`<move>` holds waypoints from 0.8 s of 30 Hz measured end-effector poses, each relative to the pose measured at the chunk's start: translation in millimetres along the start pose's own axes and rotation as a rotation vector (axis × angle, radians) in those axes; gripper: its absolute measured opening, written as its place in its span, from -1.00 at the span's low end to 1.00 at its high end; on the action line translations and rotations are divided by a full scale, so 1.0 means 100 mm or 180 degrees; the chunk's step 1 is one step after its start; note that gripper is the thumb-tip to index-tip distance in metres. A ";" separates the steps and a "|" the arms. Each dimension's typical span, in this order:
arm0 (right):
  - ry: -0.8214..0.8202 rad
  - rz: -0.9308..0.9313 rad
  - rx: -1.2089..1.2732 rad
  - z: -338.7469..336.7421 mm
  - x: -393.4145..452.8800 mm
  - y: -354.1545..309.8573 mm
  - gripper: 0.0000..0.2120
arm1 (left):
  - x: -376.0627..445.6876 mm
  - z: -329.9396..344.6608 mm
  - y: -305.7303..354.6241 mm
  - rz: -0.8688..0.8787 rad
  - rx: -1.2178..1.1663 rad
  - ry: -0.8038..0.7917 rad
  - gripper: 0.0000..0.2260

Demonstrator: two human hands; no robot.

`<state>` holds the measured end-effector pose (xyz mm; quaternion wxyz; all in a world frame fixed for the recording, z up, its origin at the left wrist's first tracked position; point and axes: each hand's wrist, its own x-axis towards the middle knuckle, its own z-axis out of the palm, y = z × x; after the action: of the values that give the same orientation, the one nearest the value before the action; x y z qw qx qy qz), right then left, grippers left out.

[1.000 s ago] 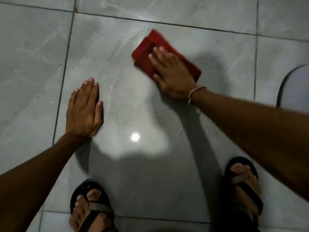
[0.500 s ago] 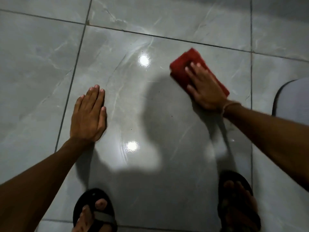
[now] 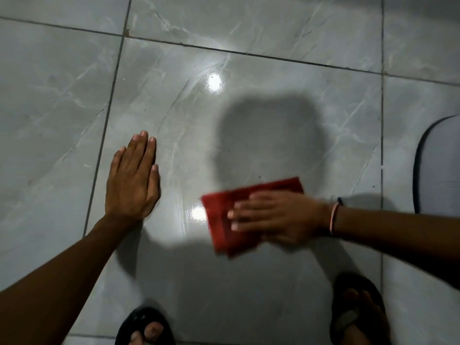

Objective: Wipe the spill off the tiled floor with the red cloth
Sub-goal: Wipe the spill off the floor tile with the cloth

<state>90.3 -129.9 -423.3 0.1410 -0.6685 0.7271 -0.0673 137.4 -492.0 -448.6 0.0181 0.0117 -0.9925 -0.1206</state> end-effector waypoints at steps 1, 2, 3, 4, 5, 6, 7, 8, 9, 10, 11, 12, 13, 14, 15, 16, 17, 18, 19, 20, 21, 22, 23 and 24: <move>0.0167 0.0455 -0.0114 -0.10 0.04 0.30 -0.50 | 0.00 0.00 -0.01 0.0005 0.0017 0.0018 -0.47; 0.0414 0.1108 -0.0139 -0.23 0.10 0.62 -0.49 | -0.01 0.01 -0.03 0.0000 0.0029 0.0030 -0.47; 0.0648 0.1871 -0.0066 -0.37 0.16 0.93 -0.47 | -0.01 0.01 -0.03 0.0003 0.0041 0.0032 -0.47; 0.0838 0.2553 0.0023 -0.51 0.22 1.20 -0.45 | -0.02 0.01 -0.03 0.0011 0.0042 0.0028 -0.47; 0.0947 0.3010 0.0110 -0.60 0.29 1.38 -0.44 | -0.01 0.01 -0.02 0.0005 0.0026 0.0023 -0.47; 0.0967 0.3199 0.0132 -0.65 0.38 1.41 -0.43 | 0.00 0.01 -0.01 -0.0004 0.0005 0.0019 -0.47; 0.0959 0.3097 0.0162 -0.60 0.43 1.32 -0.42 | 0.01 0.01 -0.01 -0.0005 -0.0005 0.0001 -0.47; 0.0939 0.2727 0.0162 -0.49 0.45 1.09 -0.42 | 0.00 0.00 -0.01 -0.0014 -0.0007 -0.0019 -0.47; 0.0861 0.2188 0.0188 -0.35 0.42 0.74 -0.42 | 0.00 0.00 -0.01 -0.0025 -0.0006 -0.0023 -0.47; 0.0695 0.1625 0.0271 -0.19 0.36 0.29 -0.42 | -0.01 -0.01 0.00 -0.0023 -0.0008 -0.0032 -0.47; 0.0428 0.0980 0.0405 -0.03 0.27 -0.14 -0.43 | -0.01 -0.02 0.00 -0.0021 -0.0008 -0.0034 -0.46; 0.0158 0.0377 0.0474 0.06 0.18 -0.44 -0.45 | -0.01 -0.02 0.01 -0.0014 -0.0011 -0.0028 -0.46; -0.0018 -0.0142 0.0504 0.11 0.10 -0.52 -0.47 | -0.01 -0.02 0.00 -0.0013 -0.0010 -0.0025 -0.46; -0.0160 -0.0524 0.0504 0.09 0.06 -0.41 -0.49 | -0.01 -0.02 0.00 -0.0015 0.0006 -0.0015 -0.47; -0.0178 -0.0678 0.0400 0.06 0.05 -0.19 -0.50 | -0.01 -0.01 0.00 -0.0002 0.0015 -0.0009 -0.47; -0.0044 -0.0474 0.0236 -0.02 0.09 0.08 -0.51 | 0.00 -0.01 0.01 0.0018 0.0011 -0.0019 -0.47; 0.0223 0.0052 0.0091 -0.12 0.17 0.40 -0.52 | 0.00 -0.01 0.01 0.0016 0.0010 -0.0034 -0.47; 0.0537 0.0779 0.0050 -0.28 0.28 0.75 -0.51 | -0.01 -0.01 0.00 -0.0003 0.0021 -0.0038 -0.47; 0.0817 0.1634 0.0066 -0.46 0.37 1.10 -0.49 | -0.02 -0.01 0.00 -0.0019 0.0035 -0.0032 -0.47; 0.0971 0.2446 0.0122 -0.61 0.45 1.38 -0.47 | -0.02 -0.01 0.01 -0.0021 0.0030 -0.0028 -0.47; 0.1026 0.2975 0.0164 -0.71 0.52 1.57 -0.45 | -0.02 -0.02 0.03 -0.0011 0.0015 -0.0026 -0.47; 0.1011 0.3159 0.0153 -0.76 0.60 1.63 -0.43 | 0.00 -0.01 0.03 0.0002 0.0014 -0.0021 -0.47; 0.0973 0.3020 0.0220 -0.73 0.65 1.56 -0.41 | 0.01 -0.02 0.01 0.0018 0.0027 -0.0032 -0.47; 0.0962 0.2674 0.0269 -0.65 0.66 1.33 -0.41 | 0.00 -0.02 0.01 0.0021 0.0025 -0.0038 -0.47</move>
<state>-60.2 -188.4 -407.3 0.0755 -0.2915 0.9446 -0.1307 137.3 -491.5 -446.3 0.0124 0.0078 -0.9931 -0.1167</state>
